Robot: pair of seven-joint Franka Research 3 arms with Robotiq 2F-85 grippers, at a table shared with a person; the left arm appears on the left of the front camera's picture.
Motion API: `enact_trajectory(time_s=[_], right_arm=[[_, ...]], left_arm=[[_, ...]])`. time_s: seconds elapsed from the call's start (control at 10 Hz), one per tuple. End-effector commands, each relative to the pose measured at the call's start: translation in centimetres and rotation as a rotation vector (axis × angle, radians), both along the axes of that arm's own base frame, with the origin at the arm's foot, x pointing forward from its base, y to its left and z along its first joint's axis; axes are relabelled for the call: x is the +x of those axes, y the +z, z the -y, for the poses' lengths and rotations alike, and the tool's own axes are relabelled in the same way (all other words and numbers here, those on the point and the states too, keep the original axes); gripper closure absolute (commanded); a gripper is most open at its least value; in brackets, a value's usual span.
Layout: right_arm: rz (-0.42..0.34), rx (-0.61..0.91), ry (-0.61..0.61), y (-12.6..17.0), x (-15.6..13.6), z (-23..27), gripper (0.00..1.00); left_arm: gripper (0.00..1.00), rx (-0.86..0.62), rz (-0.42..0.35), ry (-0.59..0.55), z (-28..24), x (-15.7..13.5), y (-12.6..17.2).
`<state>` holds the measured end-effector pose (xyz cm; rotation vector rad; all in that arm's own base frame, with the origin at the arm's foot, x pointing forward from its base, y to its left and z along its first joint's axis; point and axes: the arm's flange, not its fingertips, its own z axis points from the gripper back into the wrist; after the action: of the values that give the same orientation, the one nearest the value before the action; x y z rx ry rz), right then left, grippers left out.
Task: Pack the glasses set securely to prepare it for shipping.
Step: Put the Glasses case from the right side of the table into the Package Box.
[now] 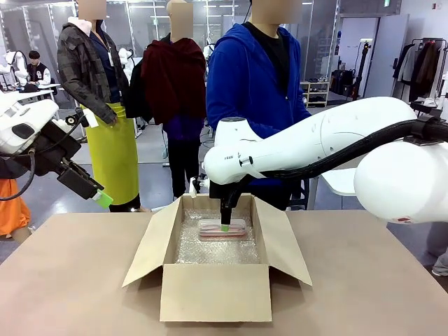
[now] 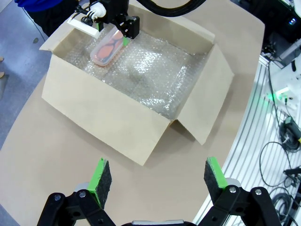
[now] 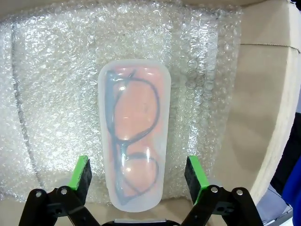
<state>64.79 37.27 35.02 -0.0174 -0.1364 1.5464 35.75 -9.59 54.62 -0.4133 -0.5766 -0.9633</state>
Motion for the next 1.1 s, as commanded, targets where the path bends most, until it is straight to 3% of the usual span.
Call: enact_trajectory(time_s=[0.0, 0.1, 0.5, 1.0], right_arm=[[0.02, 0.039, -0.012, 3.2, -1.9, 1.2, 0.0], [0.046, 0.078, -0.034, 6.1, -4.4, 2.7, 0.0], [0.09, 0.204, -0.208, 11.7, -10.2, 9.5, 0.0], [0.127, 0.554, -0.531, 14.0, -17.9, 19.0, 0.0]], left_arm=[[0.0, -0.02, 0.01, -0.025, -0.3, 0.1, 0.1], [0.0, -0.02, 0.01, -0.025, -0.3, 0.1, 0.1], [0.0, -0.02, 0.01, -0.025, -0.3, 0.1, 0.1], [0.0, -0.02, 0.01, -0.025, -0.3, 0.1, 0.1]])
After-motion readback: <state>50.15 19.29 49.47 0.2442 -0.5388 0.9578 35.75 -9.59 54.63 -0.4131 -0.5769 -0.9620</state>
